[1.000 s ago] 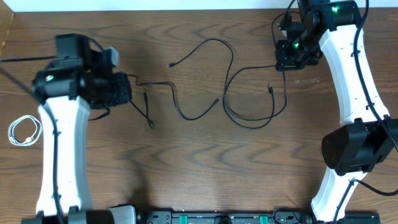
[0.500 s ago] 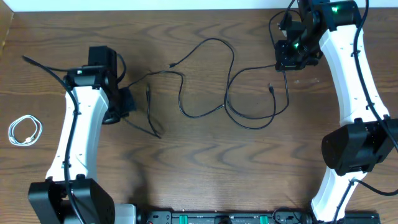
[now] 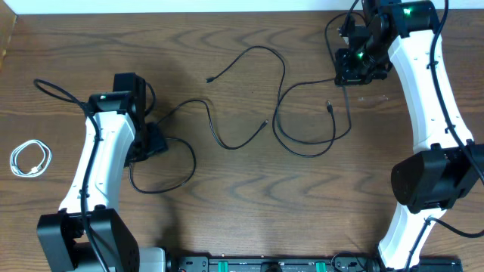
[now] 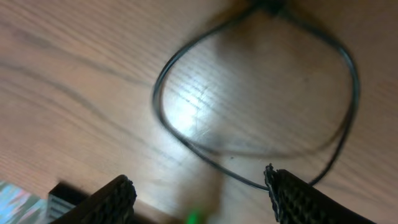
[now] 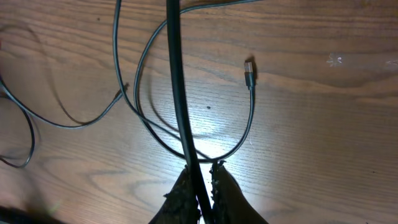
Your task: Untangle cables
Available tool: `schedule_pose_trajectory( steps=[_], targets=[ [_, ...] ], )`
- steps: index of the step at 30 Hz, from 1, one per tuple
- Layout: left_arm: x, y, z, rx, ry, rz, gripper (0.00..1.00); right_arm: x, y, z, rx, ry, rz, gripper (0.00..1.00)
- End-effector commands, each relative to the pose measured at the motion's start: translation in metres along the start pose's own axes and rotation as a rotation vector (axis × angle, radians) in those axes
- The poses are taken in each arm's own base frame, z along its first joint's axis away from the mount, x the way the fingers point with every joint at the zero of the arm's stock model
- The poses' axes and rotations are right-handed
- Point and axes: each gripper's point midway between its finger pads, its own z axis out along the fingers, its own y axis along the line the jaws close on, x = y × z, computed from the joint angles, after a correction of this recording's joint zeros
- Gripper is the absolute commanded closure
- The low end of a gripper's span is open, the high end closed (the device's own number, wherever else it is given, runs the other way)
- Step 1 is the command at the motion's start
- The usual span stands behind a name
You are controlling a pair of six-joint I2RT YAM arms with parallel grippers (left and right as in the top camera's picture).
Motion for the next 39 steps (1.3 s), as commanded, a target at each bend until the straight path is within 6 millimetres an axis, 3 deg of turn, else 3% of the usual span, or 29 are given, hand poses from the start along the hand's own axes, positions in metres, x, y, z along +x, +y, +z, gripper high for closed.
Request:
schedule_pose_trajectory(
  steps=[1, 5, 8, 15, 20, 22, 25, 28, 33, 39],
  targets=[
    [-0.009, -0.042, -0.016, 0.247, -0.032, 0.103, 0.29, 0.0, -0.001, -0.004, 0.004, -0.012, 0.013, 0.92],
    [-0.018, -0.107, -0.057, 0.646, -0.139, 0.28, 0.32, -0.001, -0.001, -0.005, 0.004, -0.015, 0.013, 0.92],
    [-0.021, -0.127, -0.066, 0.71, -0.181, 0.339, 0.32, -0.002, -0.001, -0.004, 0.004, -0.019, 0.011, 0.92],
    [-0.001, -0.154, -0.037, 0.671, -0.069, 0.355, 0.32, -0.003, -0.001, -0.005, 0.003, -0.024, 0.01, 0.88],
    [-0.001, -0.155, 0.004, 0.485, -0.016, 0.256, 0.32, -0.003, 0.0, -0.004, 0.003, -0.026, 0.009, 0.65],
    [0.0, -0.162, 0.012, 0.476, -0.005, 0.263, 0.33, -0.003, 0.0, -0.004, 0.003, -0.026, 0.009, 0.55],
    [0.001, -0.174, 0.022, 0.472, -0.003, 0.282, 0.39, -0.004, 0.0, -0.004, 0.003, -0.026, 0.009, 0.46],
    [-0.001, -0.176, 0.033, 0.435, -0.004, 0.262, 0.45, -0.003, 0.0, -0.004, 0.003, -0.026, 0.009, 0.43],
    [-0.002, -0.175, 0.047, 0.396, 0.007, 0.261, 0.46, -0.004, -0.001, -0.005, 0.003, -0.028, 0.009, 0.4],
    [0.001, -0.176, 0.061, 0.38, 0.037, 0.264, 0.62, -0.005, -0.001, -0.005, 0.003, -0.031, 0.004, 0.39]
  ],
)
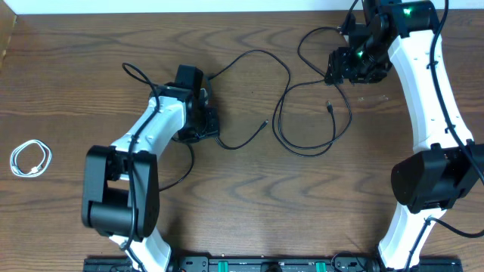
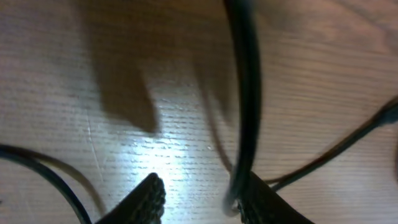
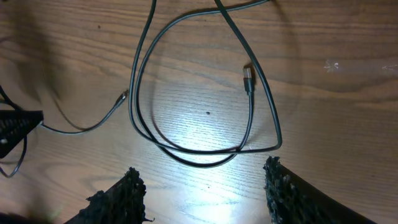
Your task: Untangle cables
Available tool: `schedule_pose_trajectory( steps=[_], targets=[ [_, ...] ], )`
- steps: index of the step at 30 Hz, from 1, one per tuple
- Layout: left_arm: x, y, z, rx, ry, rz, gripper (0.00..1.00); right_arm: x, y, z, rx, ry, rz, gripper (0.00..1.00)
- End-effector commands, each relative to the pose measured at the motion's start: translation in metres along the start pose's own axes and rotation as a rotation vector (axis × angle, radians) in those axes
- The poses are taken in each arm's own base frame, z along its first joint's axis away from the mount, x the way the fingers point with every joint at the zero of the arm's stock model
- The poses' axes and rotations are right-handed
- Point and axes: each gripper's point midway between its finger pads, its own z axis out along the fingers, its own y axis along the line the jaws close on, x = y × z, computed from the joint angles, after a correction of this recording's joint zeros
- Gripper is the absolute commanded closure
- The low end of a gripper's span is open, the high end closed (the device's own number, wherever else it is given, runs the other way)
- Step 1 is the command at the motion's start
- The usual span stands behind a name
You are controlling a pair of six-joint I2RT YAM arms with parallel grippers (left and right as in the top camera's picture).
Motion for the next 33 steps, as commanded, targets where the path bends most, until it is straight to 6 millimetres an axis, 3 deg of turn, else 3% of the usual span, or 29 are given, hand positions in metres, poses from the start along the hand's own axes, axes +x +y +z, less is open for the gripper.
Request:
schedule_pose_trajectory(
  steps=[1, 2, 4, 9, 13, 18, 21, 24, 28, 33],
  targets=[
    [0.002, 0.005, 0.01, -0.028, 0.014, -0.004, 0.65, 0.0, 0.0, -0.005, 0.0, -0.012, -0.008, 0.39],
    [0.001, 0.005, 0.012, -0.027, 0.012, -0.002, 0.7, 0.0, 0.0, -0.005, 0.0, -0.012, -0.012, 0.39],
    [-0.001, 0.003, 0.013, -0.024, 0.004, 0.003, 0.92, 0.0, 0.0, -0.005, 0.0, -0.011, -0.013, 0.38],
    [-0.013, -0.002, -0.008, -0.022, -0.055, 0.053, 0.92, 0.0, 0.0, -0.005, 0.0, -0.01, -0.019, 0.37],
    [-0.017, -0.014, -0.057, -0.013, -0.124, 0.16, 0.92, 0.0, -0.001, -0.005, 0.005, -0.011, -0.019, 0.37],
    [-0.002, -0.016, -0.115, -0.03, -0.185, 0.295, 0.93, 0.0, -0.001, -0.005, 0.007, -0.011, -0.019, 0.37],
    [0.01, 0.008, -0.14, -0.164, -0.205, 0.297, 0.92, 0.0, -0.001, -0.005, 0.006, -0.011, -0.019, 0.37],
    [0.027, 0.04, -0.152, -0.325, -0.162, 0.281, 0.92, 0.0, -0.001, -0.005, 0.006, -0.011, -0.019, 0.37],
    [0.046, 0.069, -0.152, -0.472, -0.061, 0.275, 0.92, 0.0, -0.001, -0.005, 0.006, -0.011, -0.019, 0.37],
    [0.052, 0.105, -0.149, -0.671, -0.031, 0.207, 0.92, 0.0, 0.0, -0.005, 0.005, -0.01, -0.02, 0.37]
  ],
)
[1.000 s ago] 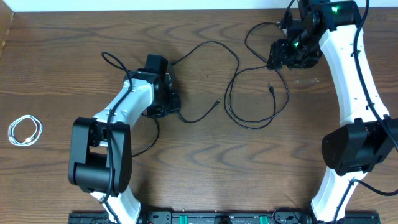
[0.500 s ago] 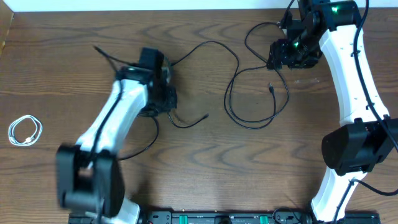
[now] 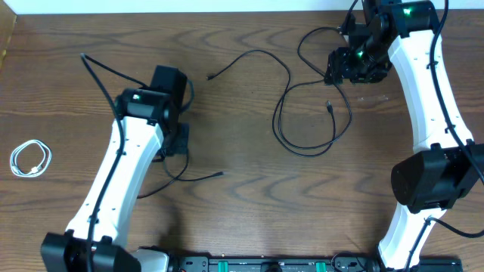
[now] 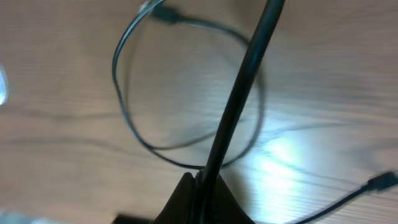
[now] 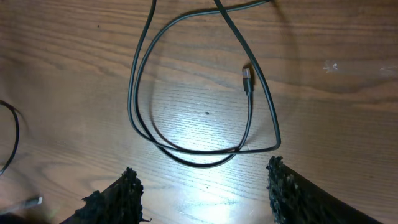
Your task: Untangle cables
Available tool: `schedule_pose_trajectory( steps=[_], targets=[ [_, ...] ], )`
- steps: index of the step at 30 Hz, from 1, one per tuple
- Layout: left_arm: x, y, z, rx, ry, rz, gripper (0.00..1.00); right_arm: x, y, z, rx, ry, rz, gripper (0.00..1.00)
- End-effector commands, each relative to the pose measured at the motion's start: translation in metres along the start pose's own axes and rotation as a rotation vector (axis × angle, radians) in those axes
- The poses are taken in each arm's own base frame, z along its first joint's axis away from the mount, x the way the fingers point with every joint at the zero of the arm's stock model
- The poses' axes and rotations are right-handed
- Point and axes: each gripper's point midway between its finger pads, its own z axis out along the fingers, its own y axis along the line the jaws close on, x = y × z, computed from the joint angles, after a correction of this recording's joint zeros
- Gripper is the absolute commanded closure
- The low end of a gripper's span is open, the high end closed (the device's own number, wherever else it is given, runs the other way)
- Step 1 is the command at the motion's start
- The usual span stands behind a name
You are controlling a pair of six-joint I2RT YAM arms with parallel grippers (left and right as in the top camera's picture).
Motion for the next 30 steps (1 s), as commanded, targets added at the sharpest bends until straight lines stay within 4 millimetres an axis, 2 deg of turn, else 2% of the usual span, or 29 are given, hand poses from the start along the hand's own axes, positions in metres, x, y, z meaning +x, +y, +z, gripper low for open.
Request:
schedule_pose_trajectory(
  steps=[1, 4, 8, 12, 13, 14, 15, 20, 24, 30],
  targets=[
    [0.011, 0.04, 0.012, -0.261, 0.046, -0.045, 0.92, 0.0, 0.0, -0.005, 0.001, -0.01, -0.013, 0.37],
    [0.019, 0.064, 0.015, -0.411, 0.07, -0.116, 0.92, 0.001, 0.001, -0.005, -0.004, -0.01, -0.013, 0.37],
    [0.025, 0.06, 0.033, -0.394, 0.104, -0.175, 0.92, 0.0, 0.001, -0.005, -0.004, -0.01, -0.014, 0.37],
    [0.04, 0.056, 0.054, -0.406, 0.172, -0.24, 0.92, 0.0, 0.001, -0.005, -0.004, -0.01, -0.014, 0.37],
    [0.044, 0.056, 0.058, -0.413, 0.187, -0.253, 0.83, 0.0, 0.001, -0.005, -0.004, -0.011, -0.014, 0.36],
    [0.047, 0.055, 0.062, -0.419, 0.199, -0.26, 0.68, 0.0, 0.001, -0.005, -0.004, -0.011, -0.014, 0.36],
    [0.048, 0.054, 0.064, -0.42, 0.209, -0.27, 0.59, 0.0, 0.001, -0.005, -0.004, -0.011, -0.014, 0.36],
    [0.047, 0.03, 0.076, -0.283, 0.233, -0.31, 0.52, -0.001, 0.001, -0.005, -0.004, -0.015, -0.015, 0.36],
    [0.044, 0.004, 0.081, -0.139, 0.247, -0.346, 0.52, -0.002, 0.001, -0.005, -0.005, -0.021, -0.016, 0.36],
    [0.046, -0.005, 0.087, -0.087, 0.26, -0.317, 0.52, -0.003, 0.001, -0.005, -0.004, -0.023, -0.017, 0.36]
  ],
)
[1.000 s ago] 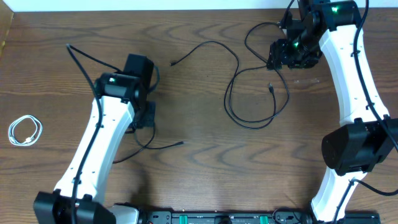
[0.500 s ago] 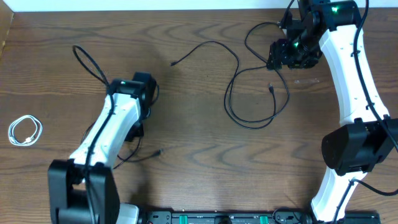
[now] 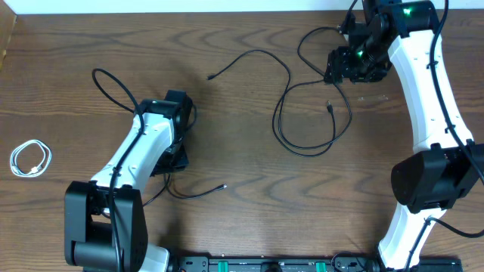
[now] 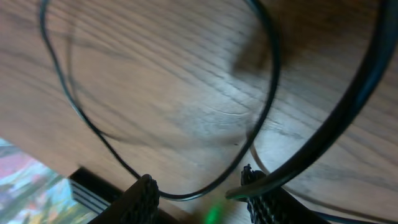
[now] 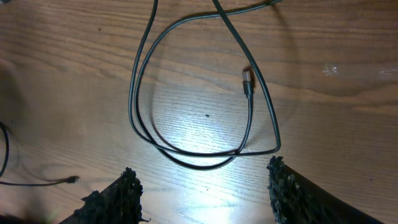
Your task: Untangle cables
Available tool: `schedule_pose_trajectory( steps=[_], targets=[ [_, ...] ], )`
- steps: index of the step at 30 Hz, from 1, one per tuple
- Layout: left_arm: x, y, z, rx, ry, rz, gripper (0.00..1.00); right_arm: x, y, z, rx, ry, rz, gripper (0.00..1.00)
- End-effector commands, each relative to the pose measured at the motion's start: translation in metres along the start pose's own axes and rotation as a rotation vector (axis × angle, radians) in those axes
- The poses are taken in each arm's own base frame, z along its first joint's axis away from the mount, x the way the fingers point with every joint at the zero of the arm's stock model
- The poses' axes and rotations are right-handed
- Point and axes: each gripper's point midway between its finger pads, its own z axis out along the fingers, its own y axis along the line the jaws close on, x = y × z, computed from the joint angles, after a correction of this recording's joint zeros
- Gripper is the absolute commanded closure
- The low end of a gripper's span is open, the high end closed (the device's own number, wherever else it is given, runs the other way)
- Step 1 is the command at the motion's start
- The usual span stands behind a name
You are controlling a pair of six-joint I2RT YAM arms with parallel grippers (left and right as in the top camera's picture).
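Two black cables lie apart on the wooden table. The left cable (image 3: 221, 186) loops from the far left down to a plug near the front; in the left wrist view its thin loop (image 4: 272, 81) curves over the wood. My left gripper (image 3: 175, 157) (image 4: 205, 202) is open above it, and a thick blurred strand (image 4: 348, 106) runs past its right finger. The right cable (image 3: 302, 151) (image 5: 199, 152) forms a double loop with a plug (image 5: 247, 78) inside. My right gripper (image 3: 339, 72) (image 5: 202, 199) hangs open above that loop, holding nothing.
A small white coiled cable (image 3: 30, 159) lies at the far left of the table. A dark equipment rail (image 3: 265, 264) runs along the front edge. Both arm bases stand at the front corners.
My left gripper was shut on the left black cable and is now open. It sits a little lower and to the right, and the cable's loop and plug have shifted slightly. The right arm is unchanged.
First my right gripper was shut on the right cable and the left was open, with the two cables lying close together mid-table. Then the right was open and the left reached the middle. Then the left held its cable off to the left; now that cable lies released, apart.
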Motion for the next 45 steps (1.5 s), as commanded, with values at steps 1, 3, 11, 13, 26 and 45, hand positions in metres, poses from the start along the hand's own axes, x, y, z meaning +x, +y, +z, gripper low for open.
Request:
schedule_pose_trajectory(
  steps=[1, 3, 11, 13, 26, 45],
  targets=[
    [0.009, -0.009, 0.007, 0.055, 0.041, 0.046, 0.52, -0.001, 0.001, -0.005, -0.003, -0.016, -0.015, 0.36],
    [0.013, -0.013, 0.014, 0.07, 0.048, 0.094, 0.52, -0.002, 0.001, -0.005, -0.003, -0.019, -0.016, 0.36],
    [0.017, -0.021, 0.044, 0.084, 0.017, 0.1, 0.52, -0.005, 0.001, -0.005, -0.004, -0.03, -0.019, 0.36],
    [0.019, -0.021, 0.046, 0.083, 0.019, 0.1, 0.52, -0.005, 0.001, -0.005, -0.004, -0.03, -0.019, 0.36],
    [-0.004, -0.032, 0.05, 0.118, -0.088, 0.067, 0.92, -0.004, 0.001, -0.004, -0.003, -0.026, -0.018, 0.36],
    [-0.214, 0.062, -0.164, 0.143, -0.827, -0.117, 0.93, -0.003, 0.001, -0.004, -0.004, -0.023, -0.016, 0.37]
  ],
)
